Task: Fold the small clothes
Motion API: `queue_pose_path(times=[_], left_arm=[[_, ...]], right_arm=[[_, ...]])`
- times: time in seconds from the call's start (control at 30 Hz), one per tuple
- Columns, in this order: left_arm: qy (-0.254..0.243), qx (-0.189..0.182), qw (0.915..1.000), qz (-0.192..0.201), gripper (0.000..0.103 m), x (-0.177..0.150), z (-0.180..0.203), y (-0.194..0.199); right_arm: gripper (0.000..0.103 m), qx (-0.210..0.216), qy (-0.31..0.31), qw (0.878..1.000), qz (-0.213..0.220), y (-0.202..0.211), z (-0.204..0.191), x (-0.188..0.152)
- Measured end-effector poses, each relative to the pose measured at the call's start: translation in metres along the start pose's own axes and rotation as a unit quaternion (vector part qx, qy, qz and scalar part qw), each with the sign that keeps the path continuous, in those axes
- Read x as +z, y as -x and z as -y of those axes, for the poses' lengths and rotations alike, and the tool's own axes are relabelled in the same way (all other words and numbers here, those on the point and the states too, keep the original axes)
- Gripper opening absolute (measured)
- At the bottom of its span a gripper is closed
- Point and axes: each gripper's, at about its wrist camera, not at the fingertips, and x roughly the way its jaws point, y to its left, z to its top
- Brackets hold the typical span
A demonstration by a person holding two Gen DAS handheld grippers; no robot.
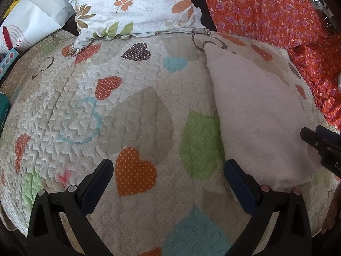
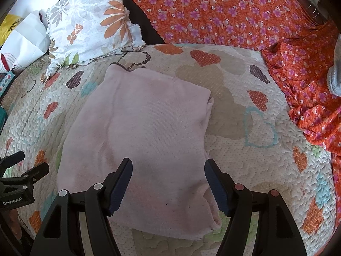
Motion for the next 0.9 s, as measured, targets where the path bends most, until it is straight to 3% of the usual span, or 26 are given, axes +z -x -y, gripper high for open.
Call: queue_pose_path(times=[0.9], left_arm=[[0.002, -0.017, 0.9997, -0.015, 0.103, 0.001, 0.0078, -0.0053]], right_arm=[[0.076, -0.011, -0.007, 1.0, -0.001, 0.0003, 0.0089, -0.0028]])
